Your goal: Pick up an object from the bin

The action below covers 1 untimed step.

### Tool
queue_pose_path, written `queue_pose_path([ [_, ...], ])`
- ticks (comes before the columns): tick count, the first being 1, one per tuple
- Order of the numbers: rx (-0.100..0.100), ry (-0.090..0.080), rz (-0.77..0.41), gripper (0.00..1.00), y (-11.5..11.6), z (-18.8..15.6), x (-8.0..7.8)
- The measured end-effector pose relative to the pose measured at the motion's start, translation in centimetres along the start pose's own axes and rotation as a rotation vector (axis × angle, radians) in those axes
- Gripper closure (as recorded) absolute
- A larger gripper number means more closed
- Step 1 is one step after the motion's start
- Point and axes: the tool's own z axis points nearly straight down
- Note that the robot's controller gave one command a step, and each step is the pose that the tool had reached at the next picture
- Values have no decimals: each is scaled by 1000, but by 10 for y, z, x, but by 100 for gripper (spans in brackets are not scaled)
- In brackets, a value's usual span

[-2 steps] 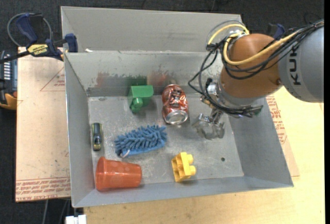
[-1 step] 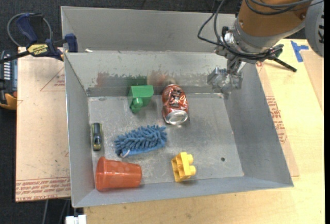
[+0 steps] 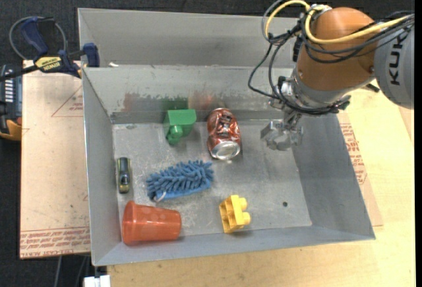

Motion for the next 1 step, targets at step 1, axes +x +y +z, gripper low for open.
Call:
queue_pose_path([
  [1, 31, -6, 32, 100, -2, -51, -85],
])
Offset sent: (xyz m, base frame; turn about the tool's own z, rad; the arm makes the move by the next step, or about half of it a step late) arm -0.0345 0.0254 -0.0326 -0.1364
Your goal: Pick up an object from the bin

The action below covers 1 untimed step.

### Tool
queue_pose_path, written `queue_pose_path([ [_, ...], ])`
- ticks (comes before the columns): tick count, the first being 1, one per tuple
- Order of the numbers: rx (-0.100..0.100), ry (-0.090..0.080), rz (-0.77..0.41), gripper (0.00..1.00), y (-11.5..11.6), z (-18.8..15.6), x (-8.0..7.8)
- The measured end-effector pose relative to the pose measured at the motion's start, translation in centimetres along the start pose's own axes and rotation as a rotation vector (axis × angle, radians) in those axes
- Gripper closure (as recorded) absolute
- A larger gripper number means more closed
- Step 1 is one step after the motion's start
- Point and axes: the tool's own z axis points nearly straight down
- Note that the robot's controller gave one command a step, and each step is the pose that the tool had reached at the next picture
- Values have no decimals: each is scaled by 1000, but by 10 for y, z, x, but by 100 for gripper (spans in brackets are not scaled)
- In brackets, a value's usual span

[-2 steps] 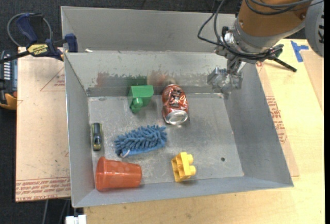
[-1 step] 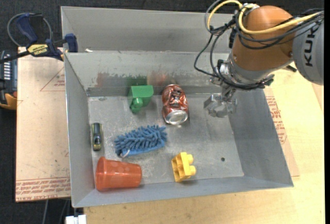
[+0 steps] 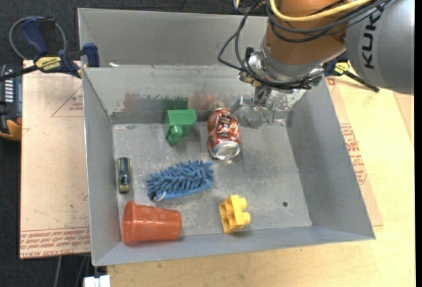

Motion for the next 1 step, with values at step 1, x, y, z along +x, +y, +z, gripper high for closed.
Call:
queue_pose_path([
  [1, -31, 7, -155, 100, 41, 78, 66],
])
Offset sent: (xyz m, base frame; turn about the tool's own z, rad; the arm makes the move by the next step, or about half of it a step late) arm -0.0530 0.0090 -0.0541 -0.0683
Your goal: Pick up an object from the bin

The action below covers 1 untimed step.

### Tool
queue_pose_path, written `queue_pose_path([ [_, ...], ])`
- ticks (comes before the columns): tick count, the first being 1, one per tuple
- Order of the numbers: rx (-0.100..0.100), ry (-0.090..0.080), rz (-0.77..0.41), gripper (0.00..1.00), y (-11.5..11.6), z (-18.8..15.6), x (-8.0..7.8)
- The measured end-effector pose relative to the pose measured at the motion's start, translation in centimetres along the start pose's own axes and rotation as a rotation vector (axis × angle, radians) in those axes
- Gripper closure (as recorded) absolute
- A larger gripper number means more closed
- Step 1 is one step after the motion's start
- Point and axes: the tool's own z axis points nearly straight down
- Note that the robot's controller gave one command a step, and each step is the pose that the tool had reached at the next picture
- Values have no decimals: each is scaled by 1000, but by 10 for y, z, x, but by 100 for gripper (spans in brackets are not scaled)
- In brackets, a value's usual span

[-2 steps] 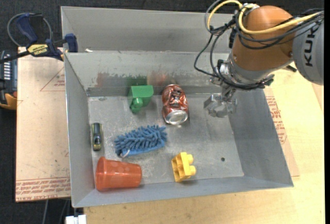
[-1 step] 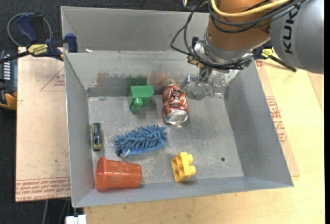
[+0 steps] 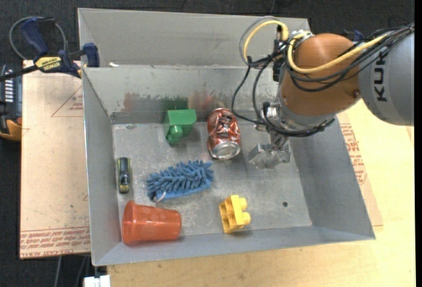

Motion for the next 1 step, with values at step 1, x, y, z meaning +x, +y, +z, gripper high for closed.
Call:
queue_pose_path([
  [1, 0, 3, 25, 100, 5, 0, -9],
])
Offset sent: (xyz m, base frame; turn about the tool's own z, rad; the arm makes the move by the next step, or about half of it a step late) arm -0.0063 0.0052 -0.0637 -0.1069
